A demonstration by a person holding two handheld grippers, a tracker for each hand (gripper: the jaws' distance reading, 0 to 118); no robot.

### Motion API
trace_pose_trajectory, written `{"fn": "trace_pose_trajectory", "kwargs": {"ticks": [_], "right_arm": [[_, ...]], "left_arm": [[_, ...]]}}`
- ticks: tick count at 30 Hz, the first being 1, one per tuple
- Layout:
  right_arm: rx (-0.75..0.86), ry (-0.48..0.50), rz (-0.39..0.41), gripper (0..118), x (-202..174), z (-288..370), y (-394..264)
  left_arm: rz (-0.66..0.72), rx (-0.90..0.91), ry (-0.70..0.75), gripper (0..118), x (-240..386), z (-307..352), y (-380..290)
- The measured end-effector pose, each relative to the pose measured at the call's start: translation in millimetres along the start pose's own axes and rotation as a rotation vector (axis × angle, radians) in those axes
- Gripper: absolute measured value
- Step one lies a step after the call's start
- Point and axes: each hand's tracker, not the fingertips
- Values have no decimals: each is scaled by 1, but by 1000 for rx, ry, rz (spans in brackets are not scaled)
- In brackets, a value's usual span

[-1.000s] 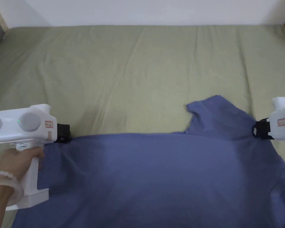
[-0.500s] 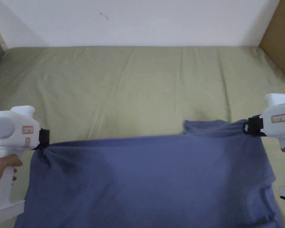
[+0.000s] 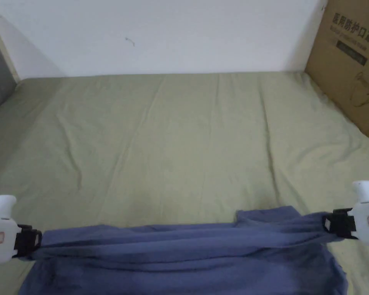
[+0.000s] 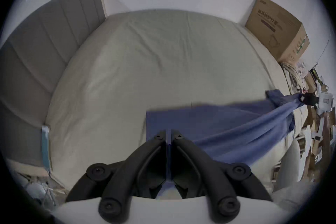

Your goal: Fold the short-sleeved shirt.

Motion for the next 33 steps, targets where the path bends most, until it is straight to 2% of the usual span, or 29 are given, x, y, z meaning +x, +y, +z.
{"fn": "trace_pose_trajectory", "kwargs": {"ticks": [3, 6, 11, 13, 15, 16, 17, 18, 19, 20, 23, 26, 27, 28, 29, 30, 31, 32, 33], "right_arm": [[-67, 13, -55, 5, 3, -8, -41], [-94, 8, -70, 5, 13, -25, -66], [-83, 13, -134, 5, 20, -31, -76], [-82, 6, -130, 8, 17, -29, -75], [-95, -52, -86, 36, 13, -28, -75], [-96, -79, -58, 46, 11, -27, -76], [-92, -100, -37, 61, 7, -23, -78], [-85, -126, -19, 66, 6, -19, -78], [-74, -137, -7, 65, 5, -16, -78], [-61, -144, -12, 65, 4, -11, -76], [34, -159, -61, 65, -3, 8, -68], [165, -104, -71, 63, -21, 29, -56], [204, -90, -60, 57, -28, 34, -52], [232, -74, -38, 41, -38, 37, -48], [259, -70, -14, 4, -49, 42, -46], [296, -103, -9, 1, -61, 43, -44], [316, -131, 2, 1, -73, 43, -44], [313, -66, 26, 1, -82, 42, -42], [327, -45, 34, 1, -92, 41, -42]], "left_arm": [[11, -44, 17, 2, 0, -9, -37], [1, -81, 41, 2, 2, -19, -60], [22, -83, 43, 3, 0, -22, -73], [56, -66, 36, 3, -2, -20, -74], [55, -68, 40, 14, -1, -19, -74], [43, -72, 55, 27, 2, -17, -75], [25, -76, 77, 48, 4, -14, -74], [6, -74, 97, 63, 6, -11, -73], [-10, -72, 108, 72, 8, -7, -72], [-23, -63, 114, 76, 10, -3, -73], [-44, -26, 123, 76, 14, 11, -66], [-27, 32, 88, 73, 19, 29, -59], [-18, 59, 55, 66, 21, 35, -56], [-18, 89, 19, 50, 24, 42, -57], [-26, 116, 0, 21, 27, 47, -56], [-35, 128, -14, 0, 30, 50, -55], [-37, 129, 17, 0, 32, 52, -54], [-44, 156, 53, 0, 34, 54, -55], [-44, 155, 61, 0, 35, 54, -55]]}}
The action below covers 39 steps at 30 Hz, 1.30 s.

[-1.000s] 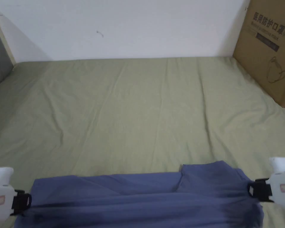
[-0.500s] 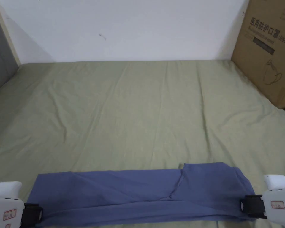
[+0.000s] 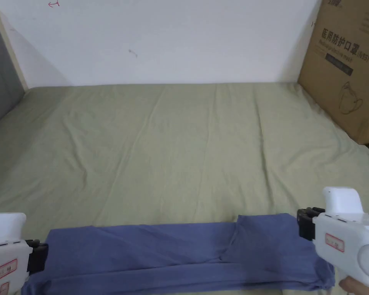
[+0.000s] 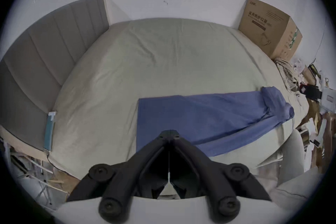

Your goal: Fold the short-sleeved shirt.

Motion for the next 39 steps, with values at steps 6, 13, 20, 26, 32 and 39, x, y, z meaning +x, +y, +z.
{"fn": "trace_pose_trajectory", "kwargs": {"ticks": [6, 13, 20, 26, 32, 39], "right_arm": [[218, -68, 9, 1, -55, 0, 1], [396, -91, 25, 1, -94, 3, 18], [443, -104, 78, 1, -119, -8, 23], [374, -93, 81, 1, -134, -30, 26], [317, -86, 142, 1, -154, -46, 22], [253, -50, 176, 1, -175, -62, 17]], "left_arm": [[151, 40, -9, 0, -13, 4, -3], [196, 37, 2, 0, -40, 0, -10], [272, 19, -47, 0, -72, -12, -21], [444, -80, -277, 68, -110, -55, -29], [611, -200, -475, 91, -134, -122, -45], [818, -167, -746, 91, -154, -160, -51]]}}
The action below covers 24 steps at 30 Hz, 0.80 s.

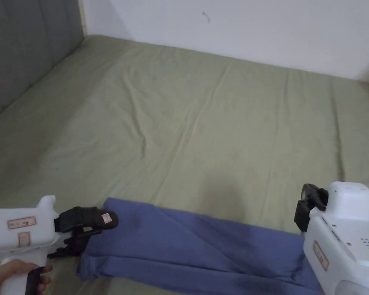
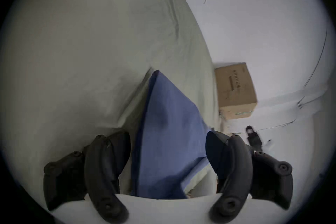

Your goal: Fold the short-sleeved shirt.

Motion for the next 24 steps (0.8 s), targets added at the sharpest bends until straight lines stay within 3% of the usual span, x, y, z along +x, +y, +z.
{"fn": "trace_pose_trajectory", "kwargs": {"ticks": [2, 3, 4, 5, 6, 8, 12, 16, 18, 24], "right_arm": [[-13, 11, 10, 1, -3, -2, -2], [-19, 13, 16, 1, -5, -3, -3], [-26, 15, 21, 1, -6, -4, -4], [-31, 18, 22, 1, -6, -3, -5], [-31, 25, 13, 1, -6, -2, -5], [-22, 35, -17, 1, -3, 2, -3], [-26, 19, 9, 1, 3, 1, -1], [-39, 36, -92, 1, 17, 6, -1], [-29, 23, -85, 1, 22, 9, -2], [-26, -9, -100, 1, 40, 14, -2]], "left_arm": [[-2, -7, -25, 88, -3, -5, 0], [-10, -3, -24, 79, -3, -7, 0], [-16, -8, -8, 60, -3, -11, -1], [-31, -33, 71, 17, -4, -17, -3], [-55, -77, 130, 9, -5, -28, -5], [-4, -79, 10, 8, -8, -27, -3], [-76, -78, 117, 8, 7, -17, 4], [-108, -71, 147, 8, 19, -1, 9], [-121, -46, 224, 8, 23, 6, 11], [-109, -9, 252, 8, 31, 32, 15]]}}
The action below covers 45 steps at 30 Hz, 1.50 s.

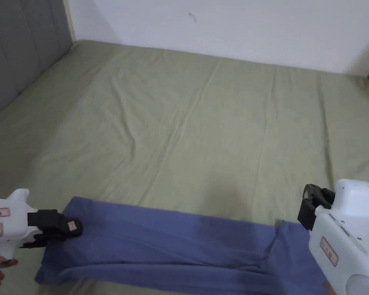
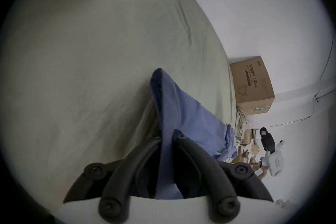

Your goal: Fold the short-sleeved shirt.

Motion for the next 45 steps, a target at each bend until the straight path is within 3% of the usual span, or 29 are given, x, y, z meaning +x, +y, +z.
{"fn": "trace_pose_trajectory", "kwargs": {"ticks": [6, 14, 19, 25, 27, 28, 29, 30, 31, 35, 37, 38, 39, 41, 45], "right_arm": [[-23, -14, -68, 1, 21, 0, -4], [-26, -33, -161, 1, 60, 10, -10], [-25, -59, -208, 1, 91, 20, -17], [-40, -103, -276, 1, 128, 30, -32], [-49, -121, -296, 1, 138, 31, -35], [-59, -130, -304, 1, 142, 30, -37], [-65, -136, -312, 1, 146, 30, -38], [-65, -138, -318, 1, 149, 30, -39], [-65, -140, -320, 1, 151, 31, -40], [-69, -140, -288, 1, 150, 30, -40], [-71, -128, -280, 1, 145, 28, -40], [-74, -118, -282, 1, 144, 27, -40], [-78, -108, -283, 1, 141, 26, -41], [-84, -92, -276, 1, 136, 23, -42], [-90, -58, -244, 1, 128, 23, -43]], "left_arm": [[-74, 30, 92, 8, 46, 8, -3], [-306, 100, 127, 8, 193, 13, -27], [-489, 1, 70, 8, 276, -46, -66], [-602, -170, 67, 9, 316, -154, -108], [-612, -226, 103, 28, 317, -185, -119], [-607, -249, 103, 48, 317, -197, -125], [-577, -266, 98, 75, 314, -205, -127], [-559, -272, 101, 87, 313, -210, -129], [-545, -270, 91, 92, 311, -210, -130], [-491, -227, 47, 93, 303, -192, -119], [-482, -169, 30, 92, 297, -173, -110], [-472, -132, 21, 83, 292, -163, -106], [-467, -105, 31, 65, 286, -155, -103], [-439, -79, 91, 3, 271, -148, -99], [-411, -77, 168, 0, 241, -153, -98]]}}
